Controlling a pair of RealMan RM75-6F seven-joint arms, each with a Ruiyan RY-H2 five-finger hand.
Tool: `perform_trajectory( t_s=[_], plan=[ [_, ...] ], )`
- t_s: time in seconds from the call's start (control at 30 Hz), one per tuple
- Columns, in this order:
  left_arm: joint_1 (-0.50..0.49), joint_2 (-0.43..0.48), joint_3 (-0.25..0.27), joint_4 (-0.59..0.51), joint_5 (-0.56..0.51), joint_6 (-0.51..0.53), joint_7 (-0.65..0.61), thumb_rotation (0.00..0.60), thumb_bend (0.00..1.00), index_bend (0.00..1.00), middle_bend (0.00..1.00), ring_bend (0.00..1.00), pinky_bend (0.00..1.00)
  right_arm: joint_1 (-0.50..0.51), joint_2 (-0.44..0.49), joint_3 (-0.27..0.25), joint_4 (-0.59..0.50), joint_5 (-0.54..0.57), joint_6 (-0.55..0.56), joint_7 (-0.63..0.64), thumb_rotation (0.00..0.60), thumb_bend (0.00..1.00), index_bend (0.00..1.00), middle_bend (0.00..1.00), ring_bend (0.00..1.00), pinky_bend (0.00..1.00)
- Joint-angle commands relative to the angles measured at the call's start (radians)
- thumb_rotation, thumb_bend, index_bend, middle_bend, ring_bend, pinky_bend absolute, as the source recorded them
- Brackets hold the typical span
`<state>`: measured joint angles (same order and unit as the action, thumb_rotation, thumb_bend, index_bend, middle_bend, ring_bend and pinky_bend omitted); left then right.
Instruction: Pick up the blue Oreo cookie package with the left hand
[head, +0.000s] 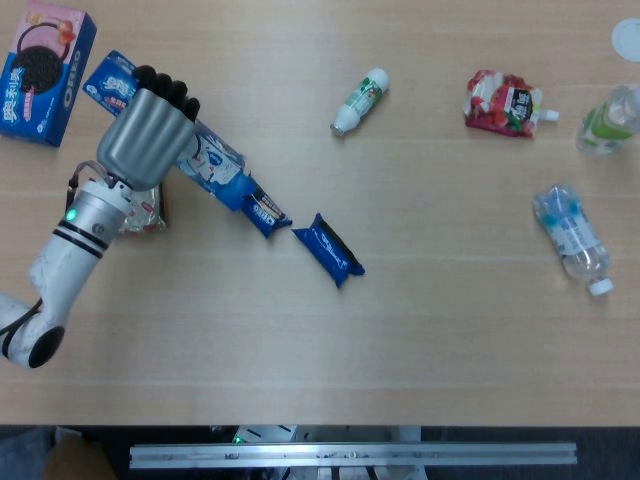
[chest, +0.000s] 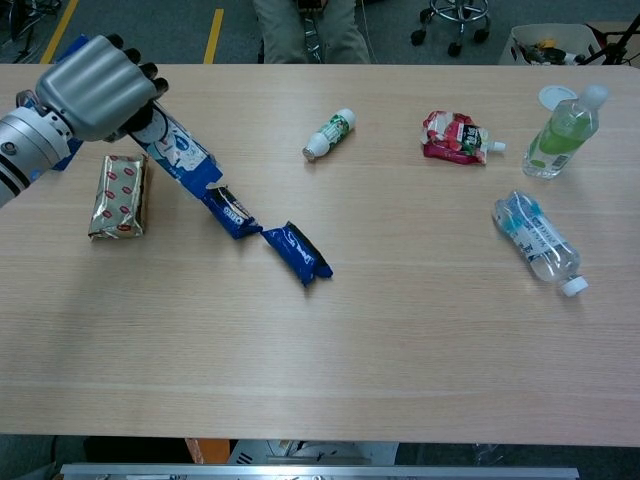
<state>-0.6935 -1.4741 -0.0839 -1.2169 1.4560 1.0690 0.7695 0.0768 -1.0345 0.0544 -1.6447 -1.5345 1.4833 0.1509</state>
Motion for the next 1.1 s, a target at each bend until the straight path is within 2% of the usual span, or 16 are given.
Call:
perform_trajectory(
  t_s=[0.03,0.23,0.4,0.7,0.87,0.97,1.1],
  plan=[
    [-0.007,0.074,0.063,-0.047,0.074,-0.043,-0.136,0.600,0.24,0.39,0.37,0.35,0.43,0.002,-0.002,-0.001,-0.001,-0.001,-0.003,-0.002,0.600,0.26,0.16,0.29,0.27,0.40],
    [-0.046,0.131,0.171,-0.034,0.250,-0.058,-0.373,0.600,0.24,0.39,0.37,0.35,0.43,0.005,-0.002,-0.001,-0.010,-0.002,-0.008,-0.014,0.600,0.26,0.16,0.29,0.27,0.40],
    [-0.058,0.140,0.218,-0.016,0.310,-0.056,-0.489,0.600,0.24,0.39,0.37,0.34,0.43,0.004,-0.003,-0.002,-0.015,0.002,-0.010,-0.020,0.600,0.26,0.16,0.29,0.27,0.40],
    [-0.080,0.143,0.280,0.019,0.411,-0.058,-0.507,0.600,0.24,0.37,0.34,0.31,0.38,0.007,-0.004,-0.003,-0.018,0.001,-0.015,-0.025,0.600,0.26,0.15,0.29,0.27,0.40],
    [-0.081,0.141,0.302,0.029,0.431,-0.056,-0.548,0.600,0.24,0.35,0.32,0.29,0.36,0.005,-0.006,-0.005,-0.018,0.004,-0.017,-0.026,0.600,0.26,0.16,0.29,0.27,0.40],
    [-0.079,0.142,0.303,0.023,0.425,-0.061,-0.555,0.600,0.24,0.30,0.30,0.28,0.36,0.006,-0.006,-0.005,-0.018,0.003,-0.017,-0.027,0.600,0.26,0.16,0.29,0.27,0.40],
    [-0.075,0.145,0.291,-0.007,0.395,-0.082,-0.561,0.600,0.24,0.17,0.22,0.23,0.34,0.006,-0.006,-0.004,-0.018,0.002,-0.015,-0.027,0.600,0.26,0.16,0.29,0.27,0.40]
  ],
)
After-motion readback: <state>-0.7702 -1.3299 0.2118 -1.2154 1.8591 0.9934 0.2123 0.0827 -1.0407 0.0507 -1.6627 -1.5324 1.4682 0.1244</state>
